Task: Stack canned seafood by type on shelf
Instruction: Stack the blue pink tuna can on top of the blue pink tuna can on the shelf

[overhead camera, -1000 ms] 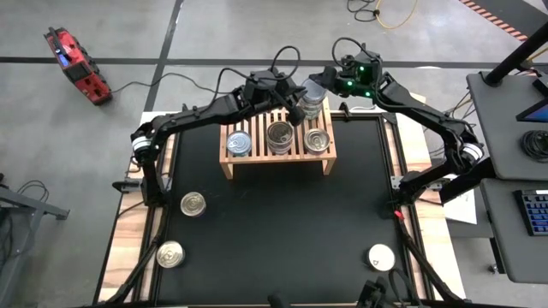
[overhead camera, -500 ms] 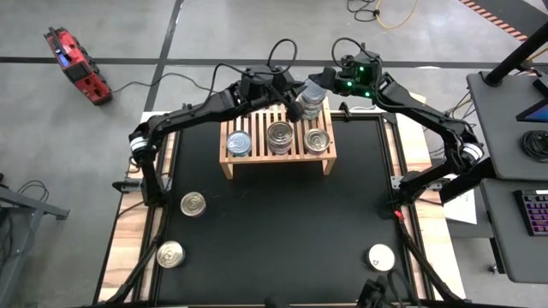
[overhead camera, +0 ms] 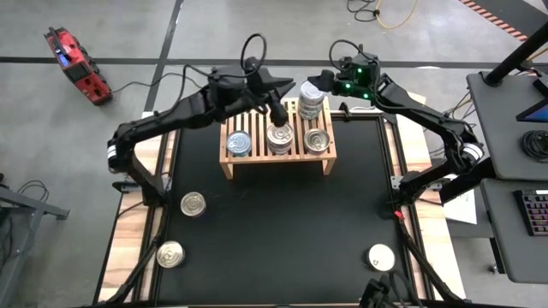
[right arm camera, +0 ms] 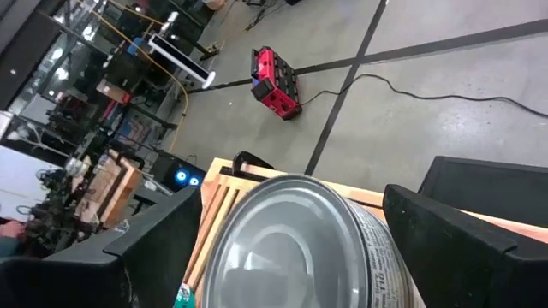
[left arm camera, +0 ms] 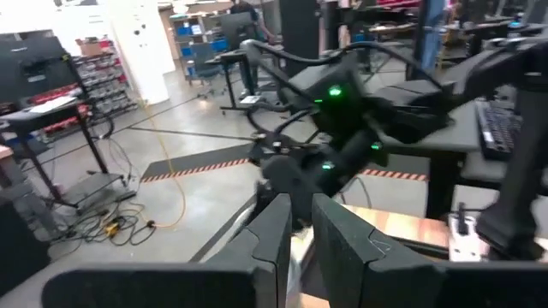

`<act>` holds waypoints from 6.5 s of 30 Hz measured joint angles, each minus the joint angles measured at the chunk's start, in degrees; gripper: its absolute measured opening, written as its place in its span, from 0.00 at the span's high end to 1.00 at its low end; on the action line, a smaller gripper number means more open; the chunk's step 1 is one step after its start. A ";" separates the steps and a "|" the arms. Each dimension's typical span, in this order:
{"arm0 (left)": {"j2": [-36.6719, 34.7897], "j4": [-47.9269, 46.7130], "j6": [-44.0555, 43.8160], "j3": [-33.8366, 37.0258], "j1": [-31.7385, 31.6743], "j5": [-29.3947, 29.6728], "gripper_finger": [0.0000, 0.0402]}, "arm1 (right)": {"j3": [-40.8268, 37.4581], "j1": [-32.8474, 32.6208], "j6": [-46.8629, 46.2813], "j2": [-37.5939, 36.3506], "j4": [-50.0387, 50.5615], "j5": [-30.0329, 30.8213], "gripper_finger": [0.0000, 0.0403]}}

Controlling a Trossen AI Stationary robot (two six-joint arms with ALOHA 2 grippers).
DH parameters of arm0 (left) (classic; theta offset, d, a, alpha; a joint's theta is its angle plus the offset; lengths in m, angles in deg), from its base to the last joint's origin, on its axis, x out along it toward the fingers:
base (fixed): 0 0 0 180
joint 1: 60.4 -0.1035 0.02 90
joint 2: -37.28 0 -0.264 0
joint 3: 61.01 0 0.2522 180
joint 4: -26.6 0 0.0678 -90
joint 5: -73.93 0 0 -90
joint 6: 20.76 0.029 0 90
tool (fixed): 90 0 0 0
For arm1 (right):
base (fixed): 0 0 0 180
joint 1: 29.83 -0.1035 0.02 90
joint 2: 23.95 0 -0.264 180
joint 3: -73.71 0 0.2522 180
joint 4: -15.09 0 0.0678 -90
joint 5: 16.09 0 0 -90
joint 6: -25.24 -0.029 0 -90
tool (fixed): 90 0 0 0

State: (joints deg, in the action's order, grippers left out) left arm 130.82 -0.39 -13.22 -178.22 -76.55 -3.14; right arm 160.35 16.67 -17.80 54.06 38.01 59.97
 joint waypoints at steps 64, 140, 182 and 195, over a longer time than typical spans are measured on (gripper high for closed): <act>-14.14 -57.48 -22.76 3.51 31.22 14.79 0.91 | -10.39 -92.53 -55.65 -6.02 51.64 -2.82 0.43; 10.46 -21.75 -37.50 3.42 37.27 6.20 0.91 | -24.55 -63.88 -0.93 -23.85 26.05 13.95 0.98; 27.65 10.96 -27.80 17.41 32.74 -0.94 1.00 | -47.27 -64.08 -21.11 -29.07 4.23 15.45 0.98; 27.71 20.09 -23.15 21.65 31.52 -7.36 1.00 | -47.34 -64.08 -18.65 -25.22 4.05 17.18 0.98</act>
State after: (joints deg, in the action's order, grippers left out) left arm 158.53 19.70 -36.37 -156.57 -45.02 -10.50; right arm 113.01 -47.41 -36.45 28.84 42.07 77.15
